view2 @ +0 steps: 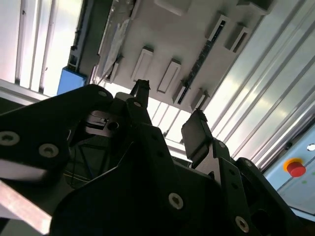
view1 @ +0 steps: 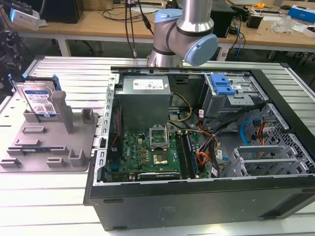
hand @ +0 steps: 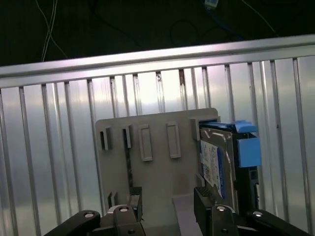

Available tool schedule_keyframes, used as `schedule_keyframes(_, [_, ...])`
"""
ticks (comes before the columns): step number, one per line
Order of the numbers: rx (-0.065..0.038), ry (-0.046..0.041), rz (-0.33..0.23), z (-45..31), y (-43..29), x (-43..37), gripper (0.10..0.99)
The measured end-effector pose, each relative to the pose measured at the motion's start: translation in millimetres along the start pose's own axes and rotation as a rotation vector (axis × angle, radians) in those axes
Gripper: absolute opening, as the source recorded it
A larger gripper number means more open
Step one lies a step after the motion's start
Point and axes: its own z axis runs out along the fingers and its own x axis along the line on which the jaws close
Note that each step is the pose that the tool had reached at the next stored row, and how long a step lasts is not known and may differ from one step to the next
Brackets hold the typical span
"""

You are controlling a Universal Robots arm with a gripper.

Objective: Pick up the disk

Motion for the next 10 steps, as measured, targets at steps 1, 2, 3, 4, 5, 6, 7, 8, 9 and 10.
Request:
schedule_keyframes(1, [0.000, 0.0003, -0.002, 0.1, 0.5, -4.4, 0.541])
schedule_keyframes(2, [0.000, 0.0007, -0.004, 0.0, 0.9, -8.1, 0.541])
schedule_keyframes(3, [0.001, 0.0013, -0.009, 0.1, 1.5, -14.1, 0.541])
schedule_keyframes(4, [0.002, 0.0014, -0.011, 0.2, 1.9, -17.6, 0.541])
schedule_keyframes(5, [0.002, 0.0017, -0.015, 0.3, 2.2, -20.8, 0.541])
schedule_keyframes(6, [0.004, 0.0020, -0.018, 0.4, 2.5, -23.6, 0.541])
schedule_keyframes(7, [0.006, 0.0023, -0.023, 0.6, 2.8, -26.7, 0.541])
schedule_keyframes(8, [0.009, 0.0025, -0.030, 0.8, 3.3, -31.3, 0.541])
schedule_keyframes(9, [0.011, 0.0026, -0.035, 1.0, 3.6, -34.2, 0.541])
schedule_keyframes(10, [0.012, 0.0028, -0.039, 1.1, 3.9, -36.8, 0.541])
